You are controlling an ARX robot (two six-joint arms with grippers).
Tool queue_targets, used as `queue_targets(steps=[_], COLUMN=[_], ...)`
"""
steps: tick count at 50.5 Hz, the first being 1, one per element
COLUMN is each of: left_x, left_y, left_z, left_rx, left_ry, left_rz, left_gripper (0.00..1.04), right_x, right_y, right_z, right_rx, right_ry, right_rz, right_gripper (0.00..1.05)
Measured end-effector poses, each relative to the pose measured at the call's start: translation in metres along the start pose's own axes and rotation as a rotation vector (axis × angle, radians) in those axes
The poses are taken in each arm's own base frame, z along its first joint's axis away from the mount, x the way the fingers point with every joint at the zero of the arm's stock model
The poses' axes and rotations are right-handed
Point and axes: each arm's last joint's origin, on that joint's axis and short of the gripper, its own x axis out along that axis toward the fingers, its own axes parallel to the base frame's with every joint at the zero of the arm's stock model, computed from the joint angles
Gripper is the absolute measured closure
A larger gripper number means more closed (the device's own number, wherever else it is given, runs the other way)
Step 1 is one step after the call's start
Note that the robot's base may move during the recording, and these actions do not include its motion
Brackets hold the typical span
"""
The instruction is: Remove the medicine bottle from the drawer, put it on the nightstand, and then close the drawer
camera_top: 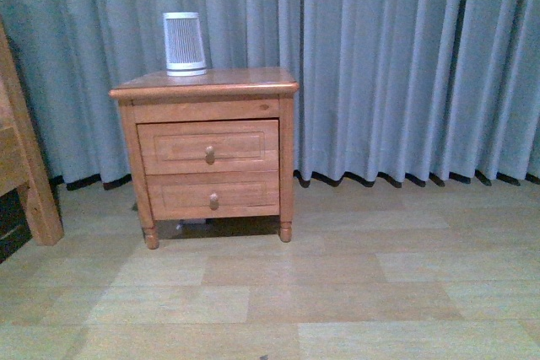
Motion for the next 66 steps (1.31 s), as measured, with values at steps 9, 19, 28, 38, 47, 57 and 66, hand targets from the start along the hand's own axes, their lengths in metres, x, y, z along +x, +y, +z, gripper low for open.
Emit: queue_targets(steps=[9,19,28,38,47,57,66], left_x=[0.0000,0.0000,0.0000,0.0000,0.0000,0.0000,0.0000], left_y=[0.0000,0.0000,0.0000,0.0000,0.0000,0.0000,0.0000], left_z=[0.0000,0.0000,0.0000,0.0000,-0.0001,-0.0001,0.0000], left_rx=[0.000,0.000,0.000,0.000,0.000,0.000,0.000], left_ry=[0.000,0.000,0.000,0.000,0.000,0.000,0.000], left_rz=[0.000,0.000,0.000,0.000,0.000,0.000,0.000], left_gripper=[0.07,0.07,0.07,0.07,0.07,0.07,0.07], right_x=[0.0000,0.0000,0.0000,0.0000,0.0000,0.0000,0.0000], right_y=[0.0000,0.0000,0.0000,0.0000,0.0000,0.0000,0.0000], right_z=[0.0000,0.0000,0.0000,0.0000,0.0000,0.0000,0.0000], right_rx=[0.000,0.000,0.000,0.000,0.000,0.000,0.000], right_ry=[0.000,0.000,0.000,0.000,0.000,0.000,0.000], right_rz=[0.000,0.000,0.000,0.000,0.000,0.000,0.000], right_gripper=[0.07,0.07,0.07,0.07,0.07,0.07,0.07])
